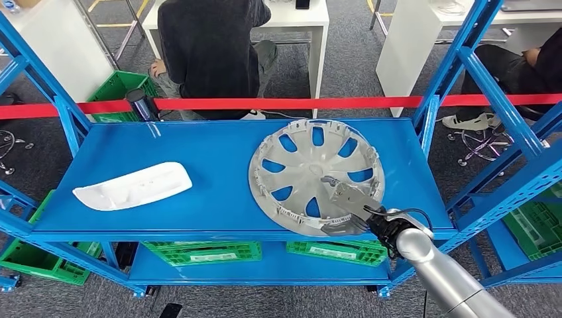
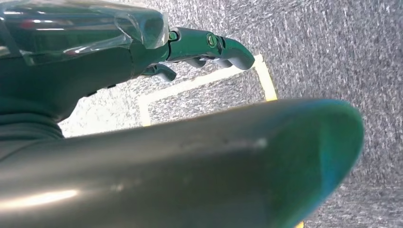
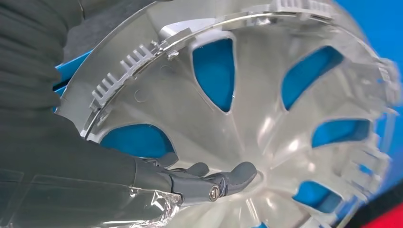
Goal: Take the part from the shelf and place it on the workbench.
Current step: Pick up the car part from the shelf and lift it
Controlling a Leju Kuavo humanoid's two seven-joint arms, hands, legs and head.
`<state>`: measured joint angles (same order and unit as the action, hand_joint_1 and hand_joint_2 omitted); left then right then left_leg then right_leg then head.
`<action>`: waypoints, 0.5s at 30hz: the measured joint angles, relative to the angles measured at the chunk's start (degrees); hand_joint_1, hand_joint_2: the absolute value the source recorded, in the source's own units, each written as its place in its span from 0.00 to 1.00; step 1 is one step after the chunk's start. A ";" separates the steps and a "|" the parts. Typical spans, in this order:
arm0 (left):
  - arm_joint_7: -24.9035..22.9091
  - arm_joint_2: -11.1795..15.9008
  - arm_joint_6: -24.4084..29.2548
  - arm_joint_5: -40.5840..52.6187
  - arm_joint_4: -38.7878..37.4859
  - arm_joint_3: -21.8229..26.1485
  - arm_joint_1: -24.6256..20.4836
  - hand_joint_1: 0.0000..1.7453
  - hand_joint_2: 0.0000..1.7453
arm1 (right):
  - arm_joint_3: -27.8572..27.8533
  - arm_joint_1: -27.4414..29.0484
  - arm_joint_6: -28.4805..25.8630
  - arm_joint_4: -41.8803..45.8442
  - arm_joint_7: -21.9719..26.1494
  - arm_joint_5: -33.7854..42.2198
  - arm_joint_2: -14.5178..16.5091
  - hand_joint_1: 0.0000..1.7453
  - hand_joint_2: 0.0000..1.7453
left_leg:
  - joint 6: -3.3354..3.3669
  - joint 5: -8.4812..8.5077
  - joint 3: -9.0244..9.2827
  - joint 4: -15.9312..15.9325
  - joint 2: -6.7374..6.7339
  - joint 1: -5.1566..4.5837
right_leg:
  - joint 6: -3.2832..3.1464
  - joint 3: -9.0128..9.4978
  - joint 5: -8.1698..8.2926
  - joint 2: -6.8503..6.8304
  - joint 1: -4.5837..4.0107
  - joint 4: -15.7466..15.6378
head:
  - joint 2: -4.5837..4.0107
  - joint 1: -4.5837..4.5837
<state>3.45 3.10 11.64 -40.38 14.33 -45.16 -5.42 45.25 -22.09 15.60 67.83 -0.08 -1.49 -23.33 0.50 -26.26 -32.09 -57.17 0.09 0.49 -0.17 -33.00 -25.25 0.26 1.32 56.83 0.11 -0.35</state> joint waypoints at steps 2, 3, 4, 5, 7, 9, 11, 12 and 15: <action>-0.18 0.04 0.29 0.09 0.01 -0.05 -0.08 0.00 0.00 | 1.20 -0.91 1.30 -0.22 -0.36 -2.29 -0.63 0.00 1.00 | 0.56 0.04 0.27 1.05 -0.01 -0.42 | 0.64 -0.19 0.26 -0.02 -0.05 -0.19 | 0.00 -0.01; -0.31 0.04 0.39 0.15 0.01 -0.09 -0.13 0.00 0.00 | 1.92 -1.43 2.00 -0.44 -0.41 -3.16 -1.02 0.00 1.00 | 0.97 0.34 0.44 1.41 -0.03 -0.40 | 0.99 -0.29 0.32 -0.05 0.05 -0.26 | 0.00 0.01; -0.43 0.03 0.42 0.22 0.03 -0.14 -0.21 0.00 0.00 | 2.60 -1.97 2.58 -0.71 -0.43 -3.76 -1.44 0.00 1.00 | 1.42 0.70 0.69 1.87 -0.06 -0.35 | 1.20 -0.51 0.13 -0.10 0.09 0.00 | 0.00 0.06; -0.50 0.01 0.43 0.26 0.05 -0.17 -0.34 0.00 0.00 | 3.21 -2.45 3.00 -1.02 -0.44 -4.12 -1.86 0.00 1.00 | 1.84 1.08 0.93 2.33 -0.09 -0.27 | 1.22 -1.15 -0.56 -0.14 0.07 1.20 | 0.00 0.09; -0.54 -0.06 0.44 0.27 0.10 -0.20 -0.52 0.00 0.00 | 4.18 -3.08 3.41 -1.66 -0.44 -4.43 -2.58 0.00 1.00 | 2.25 1.47 1.05 2.73 -0.11 -0.31 | 0.79 -4.20 -3.45 -0.20 0.07 7.52 | 0.00 0.18; -0.60 -0.11 0.40 0.30 0.10 -0.24 -0.51 0.00 0.00 | 5.22 -3.71 3.84 -2.36 -0.45 -4.90 -3.04 0.00 1.00 | 2.30 1.49 0.87 2.66 -0.10 -0.52 | 0.66 -7.95 -6.14 -0.20 0.07 15.32 | 0.00 0.18; -0.74 -0.16 0.34 0.34 0.10 -0.31 -0.51 0.00 0.00 | 6.75 -4.89 4.93 -3.14 -0.50 -5.89 -3.45 0.00 1.00 | 2.27 1.46 0.91 2.59 -0.11 -0.63 | 1.36 -8.26 -5.68 -0.21 0.09 15.96 | 0.00 0.17; -0.83 -0.20 0.31 0.37 0.10 -0.34 -0.54 0.00 0.00 | 7.69 -5.73 5.74 -3.53 -0.54 -6.45 -3.70 0.00 1.00 | 2.19 1.41 0.99 2.53 -0.09 -0.64 | 1.84 -6.54 -4.20 -0.24 0.10 12.51 | 0.00 0.18; -0.95 -0.30 0.29 0.38 0.10 -0.45 -0.64 0.00 0.00 | 10.78 -8.65 8.43 -4.58 -0.56 -7.99 -4.43 0.00 1.00 | 1.57 0.92 0.86 1.84 0.01 -0.90 | 1.88 -0.79 -0.33 -0.29 -0.01 1.10 | 0.00 0.15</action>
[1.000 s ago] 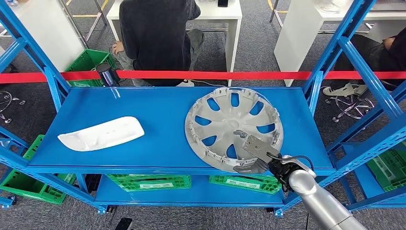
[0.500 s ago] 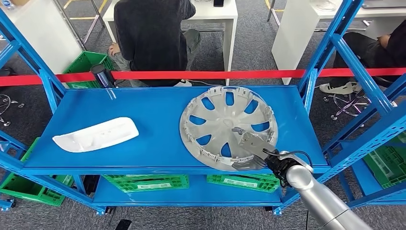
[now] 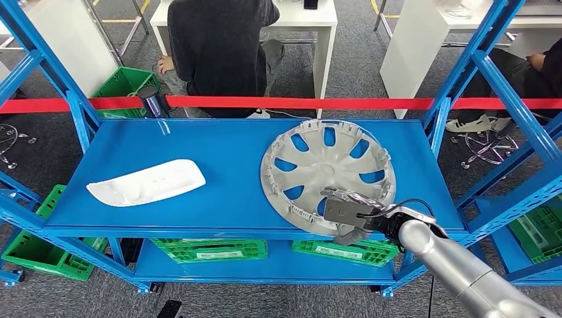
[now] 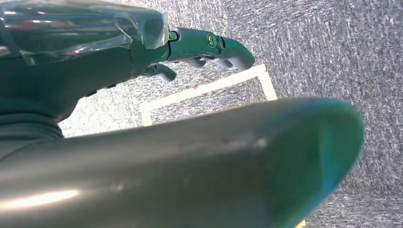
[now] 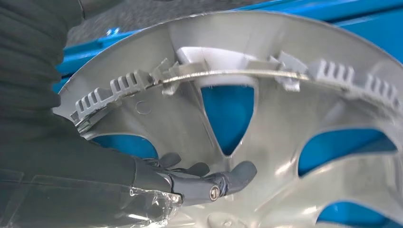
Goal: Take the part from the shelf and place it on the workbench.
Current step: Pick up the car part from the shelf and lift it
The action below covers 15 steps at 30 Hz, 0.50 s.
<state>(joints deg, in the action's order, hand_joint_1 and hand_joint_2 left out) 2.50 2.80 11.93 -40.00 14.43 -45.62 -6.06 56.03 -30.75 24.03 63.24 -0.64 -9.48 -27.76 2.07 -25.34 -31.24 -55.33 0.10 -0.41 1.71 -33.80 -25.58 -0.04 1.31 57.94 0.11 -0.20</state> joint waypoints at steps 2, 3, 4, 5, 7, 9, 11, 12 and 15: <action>0.01 -0.01 0.00 0.02 0.00 -0.05 -0.02 0.00 0.00 | 2.11 -1.76 1.36 -0.50 0.01 -0.75 -0.51 0.00 1.00 | -0.44 -0.22 -0.22 -0.34 0.03 -0.13 | -0.87 0.61 0.37 0.09 -0.28 -1.25 | 0.00 -0.05; 0.02 0.07 0.00 0.05 0.00 -0.07 -0.03 0.00 0.00 | 3.16 -2.56 1.84 -0.65 0.01 -1.05 -0.83 0.00 1.00 | -0.61 -0.26 -0.26 -0.39 0.04 -0.04 | -1.21 0.62 0.45 0.08 -0.17 -1.28 | 0.00 -0.04; 0.02 0.10 -0.03 0.10 0.02 -0.10 -0.04 0.00 0.00 | 4.18 -3.39 2.18 -0.77 0.01 -1.29 -1.22 0.00 1.00 | -0.88 -0.56 -0.44 -0.75 0.03 0.05 | -1.50 0.69 0.53 0.08 -0.05 -1.35 | 0.00 -0.06; 0.02 0.13 -0.07 0.16 0.05 -0.13 -0.09 0.00 0.00 | 5.18 -4.20 2.48 -0.86 -0.01 -1.59 -1.66 0.00 1.00 | -1.20 -1.43 -0.99 -1.95 0.02 0.17 | -1.81 0.76 0.61 0.07 0.15 -1.41 | 0.00 -0.13; 0.02 0.13 -0.27 0.34 0.15 -0.18 -0.22 0.00 0.00 | 7.10 -5.79 2.94 -1.01 0.04 -2.75 -2.52 0.00 1.00 | -1.96 -4.78 -3.69 -7.82 -0.01 0.53 | -2.20 0.76 0.72 0.04 0.36 -1.47 | 0.00 -0.24; 0.02 0.15 -0.52 0.48 0.20 -0.21 -0.29 0.00 0.00 | 9.54 -7.68 3.16 -1.20 0.70 -5.58 -3.28 0.00 1.00 | -2.51 -8.02 -7.34 -15.66 -0.03 0.93 | -2.30 0.63 0.75 0.02 0.31 -1.46 | 0.00 -0.27; 0.02 0.16 -0.67 0.54 0.23 -0.23 -0.32 0.00 0.00 | 12.93 -10.10 2.79 -1.31 1.99 -9.92 -3.99 0.00 1.00 | -2.66 -7.54 -8.14 -17.35 -0.04 1.15 | -2.28 0.65 0.78 0.05 0.29 -1.44 | 0.00 -0.27; 0.02 0.18 -0.71 0.56 0.25 -0.23 -0.38 0.00 0.00 | 14.70 -11.34 2.47 -1.32 2.57 -11.89 -4.32 0.00 1.00 | -2.56 -5.78 -6.80 -14.64 -0.04 1.20 | -2.25 0.74 0.79 0.07 0.29 -1.44 | 0.00 -0.27; 0.04 0.32 -0.84 0.56 0.30 -0.24 -0.68 0.00 0.00 | 18.66 -14.33 1.82 -1.36 3.39 -14.55 -5.10 0.00 1.00 | -1.81 -1.14 -0.98 -2.88 -0.02 1.02 | -1.91 0.73 0.93 0.08 -0.02 -1.39 | 0.00 -0.25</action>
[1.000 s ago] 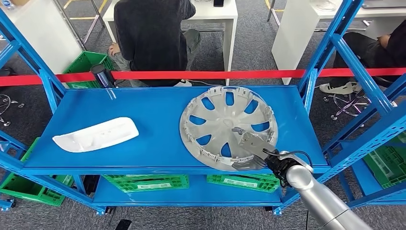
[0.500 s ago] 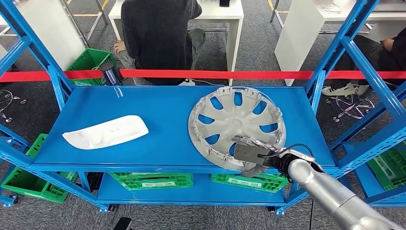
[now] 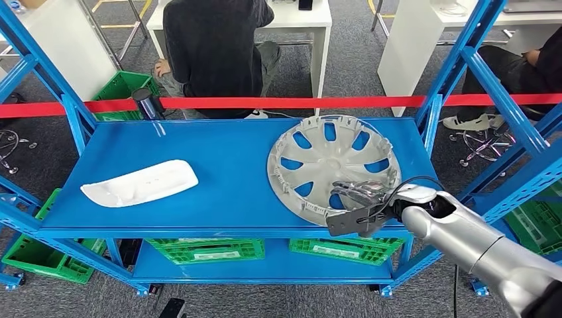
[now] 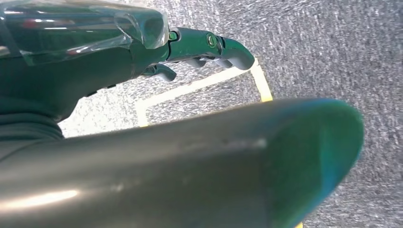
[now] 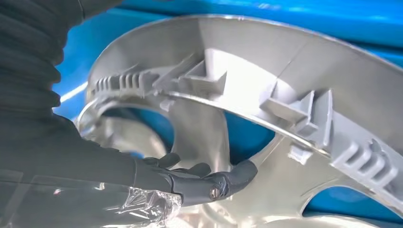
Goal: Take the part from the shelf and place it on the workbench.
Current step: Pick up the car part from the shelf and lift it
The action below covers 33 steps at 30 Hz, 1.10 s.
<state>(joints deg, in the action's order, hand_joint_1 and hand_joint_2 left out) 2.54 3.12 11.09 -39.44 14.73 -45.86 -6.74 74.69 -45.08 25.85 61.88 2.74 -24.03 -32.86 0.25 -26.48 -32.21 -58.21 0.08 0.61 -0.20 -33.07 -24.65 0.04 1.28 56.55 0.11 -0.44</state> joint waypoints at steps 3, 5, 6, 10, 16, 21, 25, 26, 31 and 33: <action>0.04 0.06 -0.09 -0.01 0.01 0.00 -0.08 0.00 0.00 | 2.33 -1.64 -0.48 -0.16 0.16 -0.91 -0.54 0.00 1.00 | 0.78 0.33 0.57 2.16 -0.01 -0.44 | 0.90 -0.44 0.39 -0.04 -0.15 -0.18 | 0.00 0.03; 0.11 0.03 -0.12 -0.02 0.05 0.01 -0.13 0.00 0.00 | 3.74 -2.55 -1.14 -0.24 0.32 -1.81 -0.87 0.00 1.00 | 1.60 0.94 0.85 2.77 -0.11 -0.38 | 1.25 -1.18 -0.12 -0.06 -0.01 0.75 | 0.00 0.08; 0.15 0.02 -0.13 -0.02 0.07 0.01 -0.20 0.00 0.00 | 4.43 -3.06 -1.38 -0.26 0.40 -2.13 -1.02 0.00 1.00 | 1.96 1.25 0.98 3.08 -0.18 -0.30 | 1.11 -2.26 -1.17 -0.06 0.00 2.83 | 0.00 0.13; 0.31 -0.09 -0.15 -0.20 0.09 0.03 -0.27 0.00 0.00 | 6.68 -3.98 -1.73 -0.47 0.51 -2.45 -1.31 0.00 1.00 | 2.35 1.49 0.74 3.17 -0.15 -0.53 | 0.66 -8.99 -6.33 -0.06 0.02 16.84 | 0.00 0.21; 0.71 -0.25 -0.10 -0.63 0.09 0.12 -0.28 0.00 0.00 | 8.60 -5.72 -2.63 -0.74 0.68 -2.26 -1.15 1.00 1.00 | 1.38 0.43 0.14 1.63 0.00 -0.78 | 2.09 -2.01 -0.54 -0.13 0.19 1.97 | 0.00 0.23; 1.02 0.03 -0.13 -0.68 0.09 0.18 -0.29 0.00 0.00 | 9.17 -6.73 -4.38 -0.97 0.99 -2.17 -0.44 1.00 1.00 | 0.13 -1.79 -1.59 -1.74 -0.06 -0.61 | 0.44 -1.88 -0.68 0.23 0.44 1.87 | 0.00 0.16; 1.11 0.07 -0.17 -0.69 0.09 0.20 -0.21 0.00 0.00 | 9.16 -6.99 -4.87 -1.44 0.87 -2.18 -0.17 1.00 1.00 | -0.77 -7.34 -8.21 -15.25 -0.06 -0.34 | 0.11 -1.87 -0.67 0.22 0.19 1.87 | 0.00 0.11; 1.12 0.07 -0.17 -0.69 0.09 0.20 -0.18 0.00 0.00 | 9.16 -7.01 -4.88 -1.56 0.83 -2.18 -0.16 1.00 1.00 | -0.61 -7.03 -8.85 -16.26 -0.05 -0.37 | 0.10 -1.84 -0.67 0.25 0.05 1.87 | 0.00 0.11; 1.31 0.36 -0.17 -0.69 0.10 0.22 -0.29 0.00 0.00 | 9.12 -7.05 -4.92 -1.81 0.82 -2.19 0.21 1.00 1.00 | 2.47 0.42 -2.16 -1.38 -0.01 -1.41 | 0.16 -1.72 -0.64 0.53 -0.58 1.82 | 0.00 0.18; 1.40 0.52 -0.19 -0.72 0.10 0.23 -0.29 0.00 0.00 | 9.10 -7.04 -4.97 -2.00 0.75 -2.18 0.32 1.00 1.00 | 3.11 0.35 -1.50 0.29 -0.07 -1.81 | 0.45 -1.94 -0.46 0.47 -0.60 1.71 | 0.00 0.20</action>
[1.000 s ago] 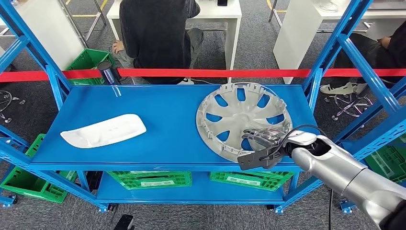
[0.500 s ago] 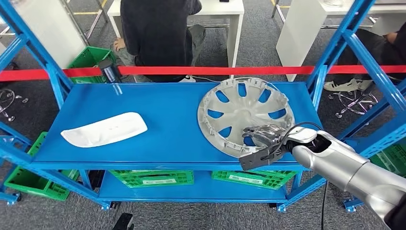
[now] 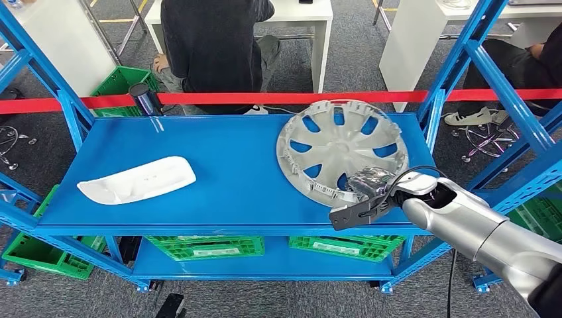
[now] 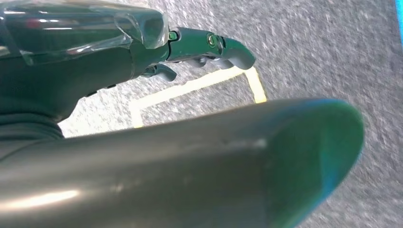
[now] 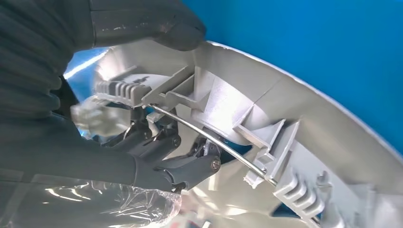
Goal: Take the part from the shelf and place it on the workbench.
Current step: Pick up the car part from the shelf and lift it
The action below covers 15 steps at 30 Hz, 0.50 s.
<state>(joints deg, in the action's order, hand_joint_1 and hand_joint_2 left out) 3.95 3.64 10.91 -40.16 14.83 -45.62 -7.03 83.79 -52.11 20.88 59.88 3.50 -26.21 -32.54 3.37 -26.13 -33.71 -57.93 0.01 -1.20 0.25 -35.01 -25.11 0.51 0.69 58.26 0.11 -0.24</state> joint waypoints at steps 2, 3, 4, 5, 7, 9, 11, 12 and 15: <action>0.05 0.08 0.00 -0.03 0.00 0.03 0.01 0.00 0.00 | -0.07 0.06 -0.07 -0.21 -0.09 0.01 0.03 1.00 1.00 | 0.25 0.58 0.69 1.22 -0.05 0.17 | 0.33 -0.25 -0.04 -0.11 0.02 0.16 | 0.00 0.04; 0.08 0.08 0.00 -0.04 0.01 0.05 -0.04 0.00 0.00 | -0.10 0.04 -0.10 -0.31 -0.11 0.00 0.04 1.00 1.00 | 0.36 0.98 1.06 1.87 -0.10 0.33 | 0.35 -0.86 -0.63 -0.17 -0.02 1.26 | 0.00 0.05; 0.10 0.03 -0.01 -0.04 0.02 0.09 -0.10 0.00 0.00 | -0.14 0.03 -0.17 -0.41 -0.14 -0.01 0.04 1.00 1.00 | 0.43 1.35 1.39 2.41 -0.14 0.51 | 0.27 -2.04 -1.75 -0.22 -0.02 3.64 | 0.00 0.09; 0.13 -0.05 -0.03 -0.05 0.03 0.14 -0.14 0.00 0.00 | -0.16 0.02 -0.24 -0.51 -0.15 -0.02 0.05 1.00 1.00 | 0.42 1.49 1.42 2.59 -0.14 0.52 | 0.19 -3.76 -3.24 -0.26 0.08 7.19 | 0.00 0.09; 0.14 -0.20 -0.09 -0.06 0.03 0.24 -0.12 0.00 0.00 | -0.14 0.16 -0.36 -0.66 -0.15 -0.04 0.07 1.00 1.00 | 0.43 1.50 1.34 2.54 -0.10 0.54 | 0.42 -7.43 -5.79 -0.26 0.32 14.76 | 0.00 0.07; 0.15 -0.33 -0.14 -0.08 0.03 0.32 -0.08 0.00 0.00 | -0.13 0.29 -0.43 -0.83 -0.16 -0.04 0.08 1.00 1.00 | 0.21 1.34 1.34 2.34 0.01 0.69 | 1.52 -8.00 -5.17 -0.30 0.67 15.42 | 0.00 0.07; 0.19 -0.43 -0.21 -0.21 0.03 0.38 -0.07 0.00 0.00 | -0.26 0.30 -0.78 -0.95 -0.20 -0.03 0.13 1.00 1.00 | -0.46 0.82 1.26 1.63 0.13 0.94 | 2.91 -4.54 -1.97 -0.54 1.11 7.79 | 0.00 0.09; 0.26 -0.43 -0.27 -0.29 0.03 0.41 -0.08 0.00 0.00 | -0.40 0.28 -1.20 -0.97 -0.26 -0.02 0.21 1.00 1.00 | -0.91 0.45 1.00 1.06 0.16 0.91 | 3.12 -2.72 -0.74 -0.58 1.18 4.10 | 0.00 0.11; 0.62 -0.35 -0.55 -0.44 0.03 0.50 0.11 0.00 0.00 | -1.35 0.29 -3.42 -0.88 -0.60 0.19 0.62 1.00 1.00 | -1.65 -0.14 0.19 -0.02 0.17 0.71 | 1.90 -1.20 0.04 -0.25 0.98 1.03 | 0.00 0.07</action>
<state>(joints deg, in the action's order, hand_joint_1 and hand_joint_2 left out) 4.56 3.28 10.36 -40.59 14.86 -45.12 -6.91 82.44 -51.82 17.46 59.00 2.90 -26.03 -31.92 1.71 -26.27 -33.53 -57.95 0.19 -0.49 2.15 -36.21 -25.08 0.27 1.67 59.28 0.11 -0.17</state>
